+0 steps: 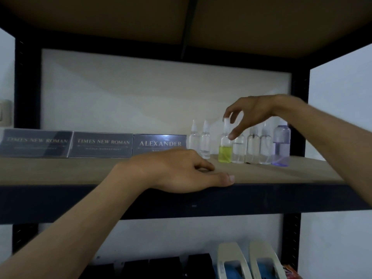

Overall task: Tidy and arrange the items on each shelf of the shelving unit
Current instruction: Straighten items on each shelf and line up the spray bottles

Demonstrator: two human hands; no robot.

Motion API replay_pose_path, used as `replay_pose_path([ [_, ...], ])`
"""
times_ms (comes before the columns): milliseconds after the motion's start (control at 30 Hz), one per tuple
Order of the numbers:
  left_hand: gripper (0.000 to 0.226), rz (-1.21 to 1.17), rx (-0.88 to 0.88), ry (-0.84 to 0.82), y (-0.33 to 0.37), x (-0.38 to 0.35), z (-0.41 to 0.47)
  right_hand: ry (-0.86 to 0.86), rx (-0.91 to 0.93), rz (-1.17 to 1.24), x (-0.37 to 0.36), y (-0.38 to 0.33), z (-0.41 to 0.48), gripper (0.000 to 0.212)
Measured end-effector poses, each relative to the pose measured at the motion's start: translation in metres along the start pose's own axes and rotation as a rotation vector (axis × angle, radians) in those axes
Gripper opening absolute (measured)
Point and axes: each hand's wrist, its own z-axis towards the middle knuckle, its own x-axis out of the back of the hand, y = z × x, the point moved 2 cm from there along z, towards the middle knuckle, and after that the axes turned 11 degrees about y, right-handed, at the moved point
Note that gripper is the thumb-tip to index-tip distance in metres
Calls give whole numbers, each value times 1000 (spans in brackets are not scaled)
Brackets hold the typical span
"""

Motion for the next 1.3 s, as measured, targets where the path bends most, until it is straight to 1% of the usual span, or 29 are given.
replay_pose_path([
  [100, 86, -1, -43, -10, 11, -6, 11, 121, 51, 68, -10, -1, 6, 66],
  [167, 86, -9, -53, -22, 15, -9, 16, 165, 64, 83, -14, 0, 10, 65],
  [367, 88, -54, -46, -33, 12, -14, 18, 217, 53, 54, -22, 1, 18, 68],
  [433, 90, -52, -40, -33, 12, -14, 17, 234, 54, 51, -24, 0, 22, 63],
  [600, 84, -70, -40, -27, 14, -14, 14, 254, 53, 27, -26, -4, 29, 46],
  [700, 86, -75, -41, -33, 14, -15, 15, 253, 42, -7, -28, -6, 34, 41],
  [833, 88, -84, -41, -31, 12, -16, 16, 219, 3, -12, -27, -6, 37, 59],
  [900, 86, -85, -42, -31, 12, -16, 16, 202, -6, -2, -26, -4, 38, 62],
  [967, 84, -81, -48, -30, 12, -16, 16, 186, -13, 1, -26, -1, 40, 59],
  [1100, 88, -82, -48, -25, 10, -17, 16, 135, 3, 93, -25, 3, 41, 39],
  [1300, 86, -92, -46, -37, 11, -15, 15, 111, -21, 227, -21, -2, 37, 44],
])
